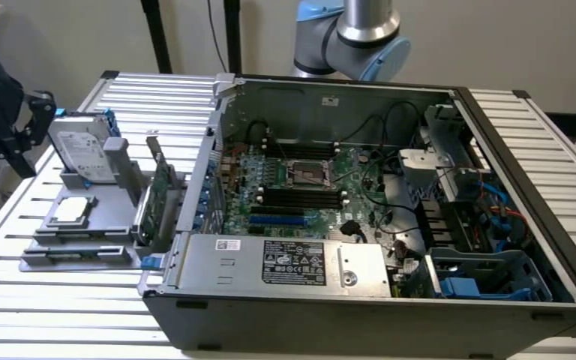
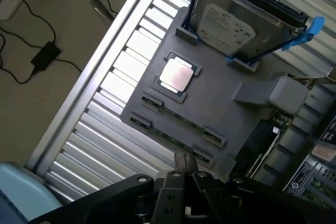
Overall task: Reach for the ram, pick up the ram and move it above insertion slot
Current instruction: 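Pick up the ram and move it above insertion slot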
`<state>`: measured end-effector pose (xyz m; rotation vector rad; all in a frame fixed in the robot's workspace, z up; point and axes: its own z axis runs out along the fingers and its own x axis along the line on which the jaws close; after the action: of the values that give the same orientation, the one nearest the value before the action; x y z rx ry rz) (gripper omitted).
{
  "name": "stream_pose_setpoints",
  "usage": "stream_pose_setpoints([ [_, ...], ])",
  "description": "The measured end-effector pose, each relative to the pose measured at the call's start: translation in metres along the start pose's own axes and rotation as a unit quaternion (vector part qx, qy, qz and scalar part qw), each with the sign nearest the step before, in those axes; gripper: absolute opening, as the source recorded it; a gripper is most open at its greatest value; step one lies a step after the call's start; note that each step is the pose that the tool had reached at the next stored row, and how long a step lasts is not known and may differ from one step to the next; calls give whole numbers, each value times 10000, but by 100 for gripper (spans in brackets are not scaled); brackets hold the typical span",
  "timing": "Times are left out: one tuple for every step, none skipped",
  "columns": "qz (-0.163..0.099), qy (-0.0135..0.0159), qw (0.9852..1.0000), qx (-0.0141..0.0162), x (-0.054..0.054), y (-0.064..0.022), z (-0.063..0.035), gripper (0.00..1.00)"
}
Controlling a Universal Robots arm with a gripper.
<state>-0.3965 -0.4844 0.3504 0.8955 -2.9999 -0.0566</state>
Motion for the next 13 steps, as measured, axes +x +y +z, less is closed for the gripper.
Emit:
stream_pose_setpoints([
  [-90,0,10000,2,0,-1,0,11],
  [-180,-1,9998,5,-1,-1,-1,11],
  [-270,-1,9996,7,-1,-1,-3,11],
  [-362,0,9993,8,0,0,-4,11],
  [-458,3,9990,9,0,0,-5,11],
  [-547,7,9985,9,0,0,-5,11],
  [-640,11,9980,9,0,0,-5,11],
  [-729,13,9973,9,0,0,-4,11],
  [-821,17,9966,8,0,1,-4,11],
  [-911,20,9958,8,0,1,-4,11],
  [-995,23,9950,8,0,0,-4,11],
  [-1093,27,9940,8,0,0,-4,11],
  [-1182,30,9930,8,0,0,-4,11],
])
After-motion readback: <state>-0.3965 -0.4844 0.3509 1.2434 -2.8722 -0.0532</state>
